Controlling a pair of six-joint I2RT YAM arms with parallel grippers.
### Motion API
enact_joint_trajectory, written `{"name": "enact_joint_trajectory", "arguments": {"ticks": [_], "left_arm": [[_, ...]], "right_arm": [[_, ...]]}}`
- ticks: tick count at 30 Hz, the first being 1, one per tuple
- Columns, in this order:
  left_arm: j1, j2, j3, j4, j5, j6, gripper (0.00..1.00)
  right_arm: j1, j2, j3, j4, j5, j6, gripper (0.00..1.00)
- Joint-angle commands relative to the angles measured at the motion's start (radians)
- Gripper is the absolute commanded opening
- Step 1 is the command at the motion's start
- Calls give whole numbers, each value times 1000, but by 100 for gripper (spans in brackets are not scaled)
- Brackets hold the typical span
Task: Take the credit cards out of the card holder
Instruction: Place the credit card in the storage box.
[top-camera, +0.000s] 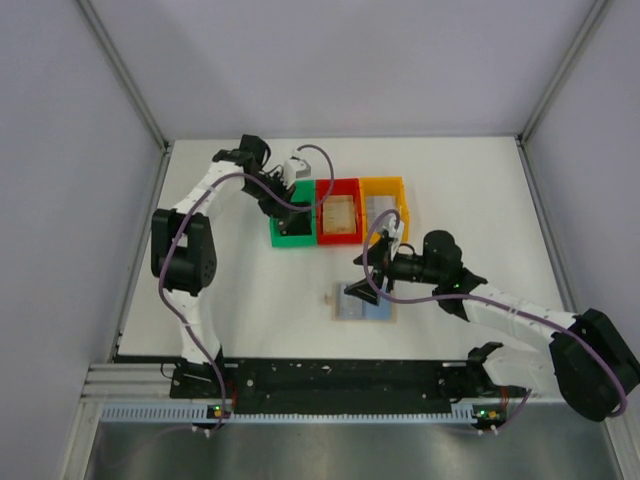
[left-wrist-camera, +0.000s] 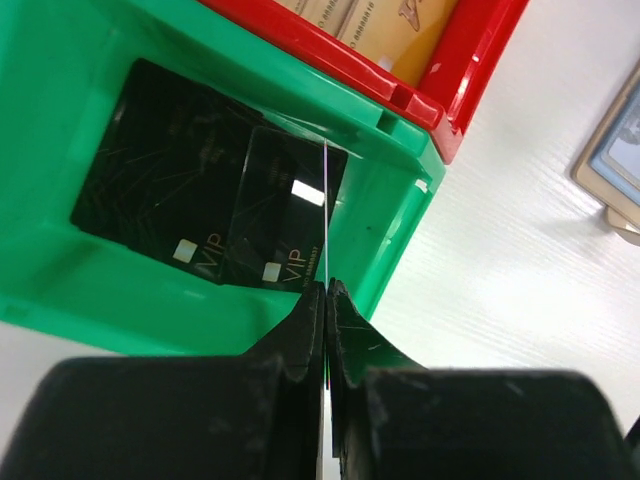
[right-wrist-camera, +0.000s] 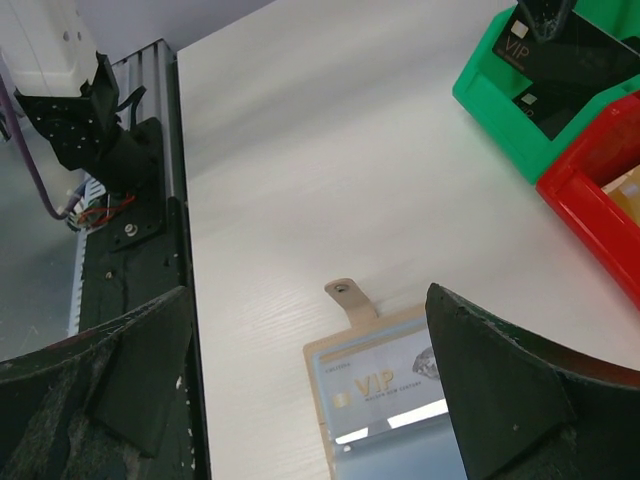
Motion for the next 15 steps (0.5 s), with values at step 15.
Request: {"name": "enact_joint_trajectory", "arguments": {"ticks": [15], "left_arm": [[4,58,113,-18,15,7,29]], "right_arm": [[-3,20,-6,77,-37,-8,99]]}}
